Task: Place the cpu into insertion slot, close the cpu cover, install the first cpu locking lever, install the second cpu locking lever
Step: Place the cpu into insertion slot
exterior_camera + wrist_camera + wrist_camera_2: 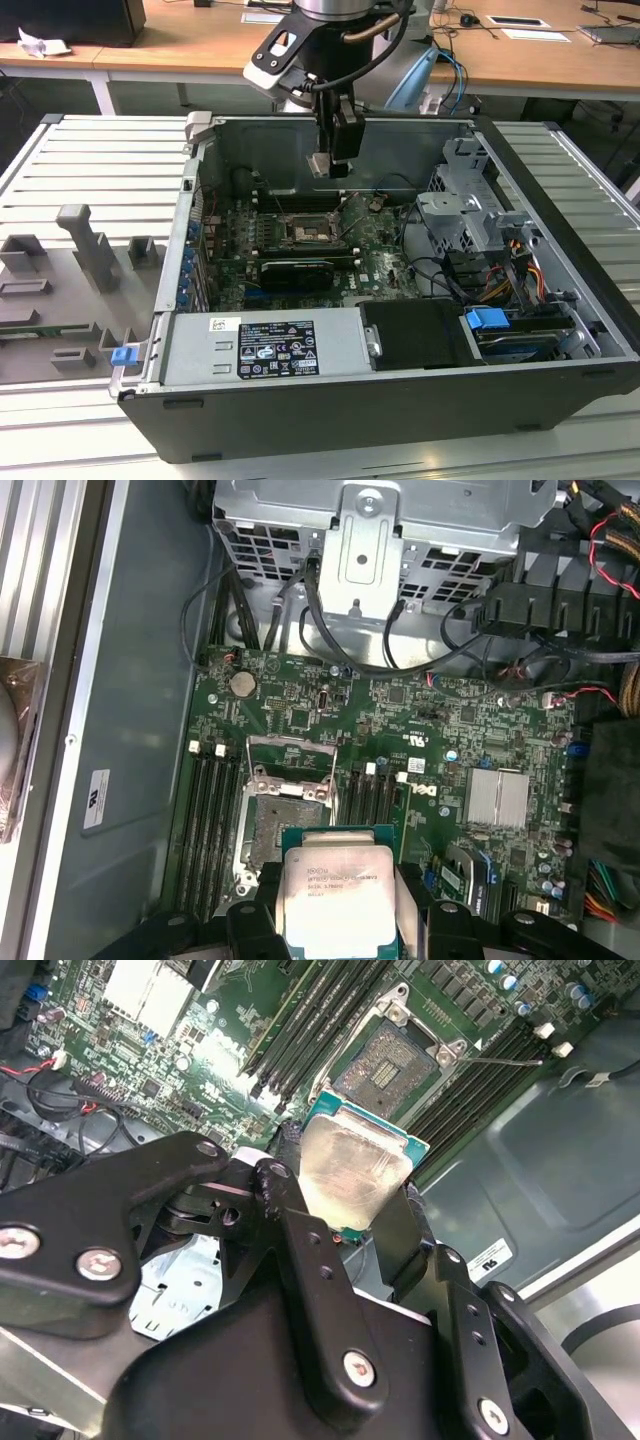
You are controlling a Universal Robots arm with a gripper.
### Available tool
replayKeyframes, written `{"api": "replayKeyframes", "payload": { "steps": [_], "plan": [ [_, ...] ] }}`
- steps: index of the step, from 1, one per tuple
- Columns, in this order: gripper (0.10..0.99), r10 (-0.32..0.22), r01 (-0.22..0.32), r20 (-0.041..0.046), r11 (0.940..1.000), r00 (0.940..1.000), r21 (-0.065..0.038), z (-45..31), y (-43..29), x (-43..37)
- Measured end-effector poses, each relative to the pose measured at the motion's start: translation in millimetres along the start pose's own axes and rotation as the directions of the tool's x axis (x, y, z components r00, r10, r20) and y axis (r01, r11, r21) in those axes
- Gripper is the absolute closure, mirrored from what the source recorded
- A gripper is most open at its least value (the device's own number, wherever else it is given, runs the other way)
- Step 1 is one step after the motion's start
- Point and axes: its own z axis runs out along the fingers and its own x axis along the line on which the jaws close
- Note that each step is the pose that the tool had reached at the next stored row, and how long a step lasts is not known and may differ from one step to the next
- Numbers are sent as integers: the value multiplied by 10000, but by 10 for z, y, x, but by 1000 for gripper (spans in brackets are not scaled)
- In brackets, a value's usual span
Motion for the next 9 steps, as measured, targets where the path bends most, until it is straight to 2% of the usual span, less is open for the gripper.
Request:
{"api": "replayKeyframes", "payload": {
  "steps": [9],
  "plan": [
    [557,0,0,0,10000,10000,1,23,-2,0]
  ]
}}
